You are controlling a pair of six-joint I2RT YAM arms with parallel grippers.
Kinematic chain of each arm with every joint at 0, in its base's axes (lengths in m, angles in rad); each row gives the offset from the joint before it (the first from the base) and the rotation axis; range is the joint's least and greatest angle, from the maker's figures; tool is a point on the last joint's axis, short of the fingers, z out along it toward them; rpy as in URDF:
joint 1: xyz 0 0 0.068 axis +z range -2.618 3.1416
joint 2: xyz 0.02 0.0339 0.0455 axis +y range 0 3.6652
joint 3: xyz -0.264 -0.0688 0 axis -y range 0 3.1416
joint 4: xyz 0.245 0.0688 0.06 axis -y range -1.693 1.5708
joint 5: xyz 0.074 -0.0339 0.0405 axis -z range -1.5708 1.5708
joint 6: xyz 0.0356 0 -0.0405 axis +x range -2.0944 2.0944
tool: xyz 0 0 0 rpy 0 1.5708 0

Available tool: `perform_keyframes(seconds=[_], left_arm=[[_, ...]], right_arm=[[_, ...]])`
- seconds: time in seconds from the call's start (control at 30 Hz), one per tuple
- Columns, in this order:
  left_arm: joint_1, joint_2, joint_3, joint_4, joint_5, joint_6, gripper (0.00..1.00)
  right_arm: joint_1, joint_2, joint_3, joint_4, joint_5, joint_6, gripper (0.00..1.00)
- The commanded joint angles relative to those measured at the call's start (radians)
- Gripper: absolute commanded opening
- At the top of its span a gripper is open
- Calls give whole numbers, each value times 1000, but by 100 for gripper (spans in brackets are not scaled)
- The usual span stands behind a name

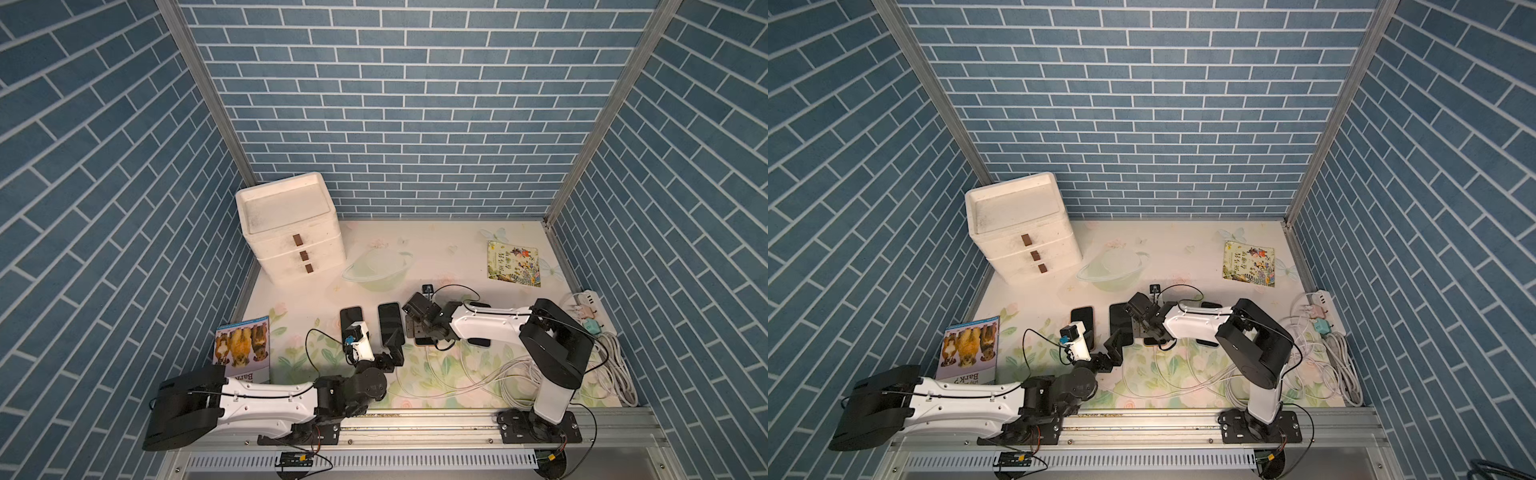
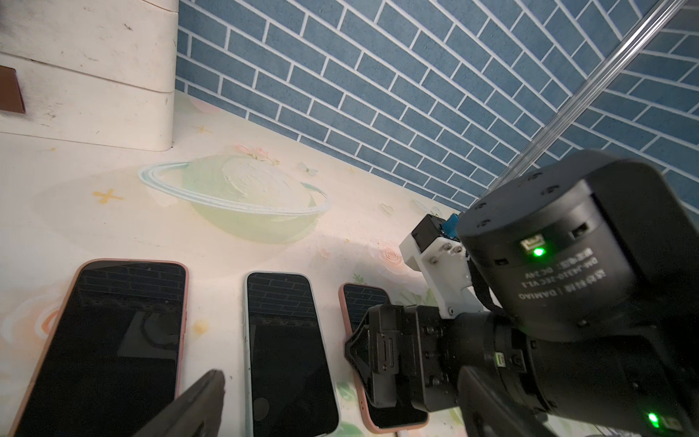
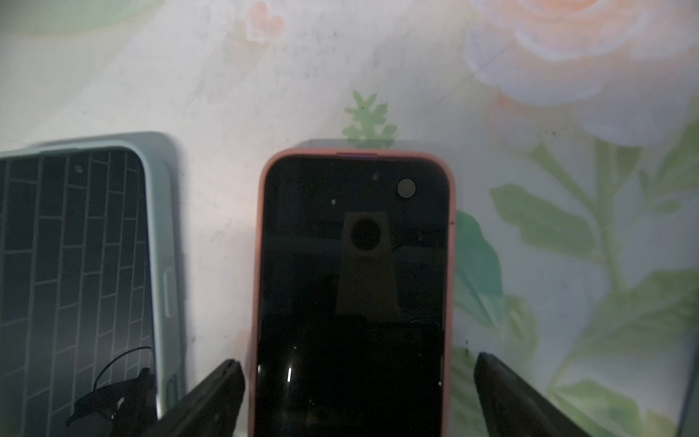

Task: Unplug the charging cable from the phone
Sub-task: Pick up the phone at the center of the board.

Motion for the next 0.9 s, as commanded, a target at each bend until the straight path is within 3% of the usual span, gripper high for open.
perform_keyframes(seconds=[0.0, 0.5, 0.87], left_arm=[[-3, 11, -8, 1, -7, -1, 100], [-2, 6, -25, 14, -7, -10, 100], [-3, 26, -24, 25, 0, -14, 100]], right_arm=[[4, 21, 20, -34, 5, 31, 98], [2, 47, 5, -21, -11, 37, 92], [-12, 18, -39, 15, -22, 42, 81]])
